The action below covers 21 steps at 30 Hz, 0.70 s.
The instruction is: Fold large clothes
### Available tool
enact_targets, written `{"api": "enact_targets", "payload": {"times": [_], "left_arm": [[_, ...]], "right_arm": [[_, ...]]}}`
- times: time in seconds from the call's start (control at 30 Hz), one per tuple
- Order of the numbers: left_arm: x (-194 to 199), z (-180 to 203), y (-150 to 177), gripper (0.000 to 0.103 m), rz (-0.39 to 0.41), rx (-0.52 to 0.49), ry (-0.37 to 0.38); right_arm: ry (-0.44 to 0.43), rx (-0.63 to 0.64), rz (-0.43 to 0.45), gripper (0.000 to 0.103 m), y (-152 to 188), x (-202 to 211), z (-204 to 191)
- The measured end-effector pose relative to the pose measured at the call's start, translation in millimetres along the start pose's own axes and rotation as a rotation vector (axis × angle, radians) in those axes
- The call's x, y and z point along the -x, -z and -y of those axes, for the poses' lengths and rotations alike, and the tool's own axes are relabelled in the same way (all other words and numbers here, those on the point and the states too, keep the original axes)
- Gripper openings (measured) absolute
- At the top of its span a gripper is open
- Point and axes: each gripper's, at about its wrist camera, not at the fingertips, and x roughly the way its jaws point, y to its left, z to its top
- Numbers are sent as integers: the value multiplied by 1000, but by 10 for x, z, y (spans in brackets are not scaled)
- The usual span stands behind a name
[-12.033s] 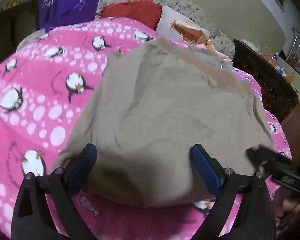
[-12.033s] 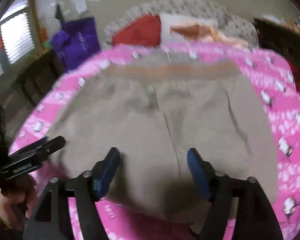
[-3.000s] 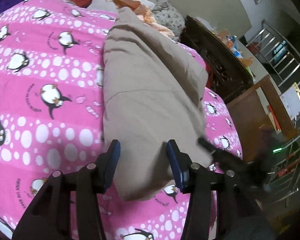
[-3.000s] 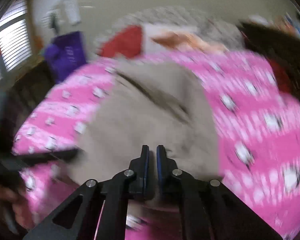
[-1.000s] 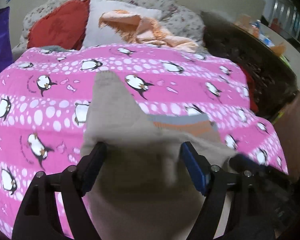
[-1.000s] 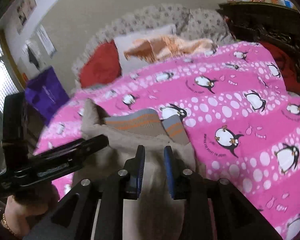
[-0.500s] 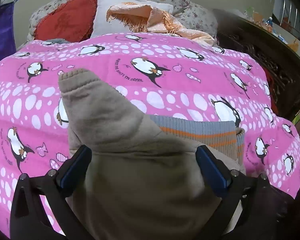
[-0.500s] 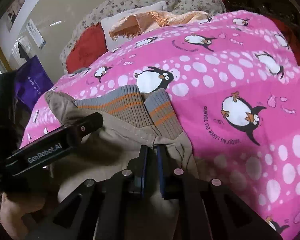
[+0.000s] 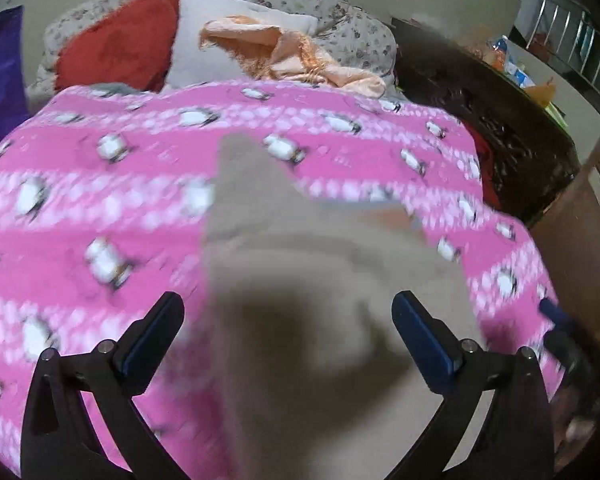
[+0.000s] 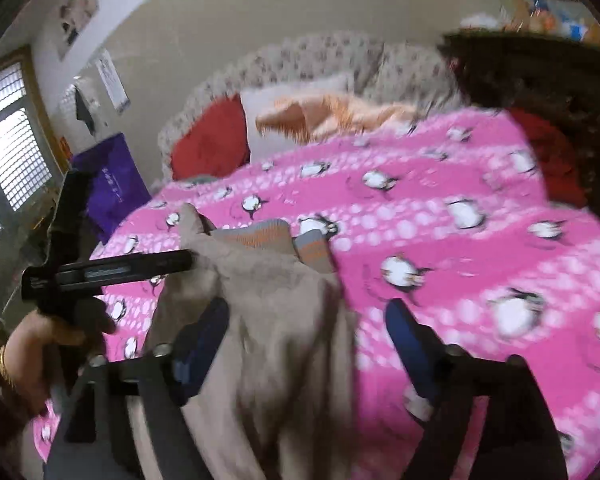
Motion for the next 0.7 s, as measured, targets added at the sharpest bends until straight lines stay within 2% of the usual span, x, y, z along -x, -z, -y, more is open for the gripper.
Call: {"api": "enact_targets", "payload": {"times": [0.1,0.2,0.23,0.27,0.3,0.37,0.5,0.6,0.67,0.7], "left_arm": [[-48,-228,384,103,-46,65,25],[-284,-343,664,103,-120,159,75],[-306,-353,711,103,-107,181,84],[-282,-331,736,103,-66,175,79],[-291,-291,741,103,-61,159,73],[-316,-241,735,103,-72,137,64],[-368,-196,719,103,-87,109,57],[-402,-168,739,103,-61,90,40],[-405,-130,777,103,-34,78,26],[-399,-121,774,103,-18,74,22]], "right_arm": [[16,-15,-21,85,312,180,122],[-45,-39,-54,85,518,152,177],[-62,-56,-60,85,549,127,182],[-87,-80,-62,86,564,90,186],[-125,-102,-64,86,570,46,189],[-186,-113,-78,88,556,-96,186],[-235,-119,-153,89,468,-564,254],[-317,-197,-221,89,433,-946,448],[-392,-261,-276,92,457,-1144,533],[-423,-274,-267,97,442,-1182,548]]}}
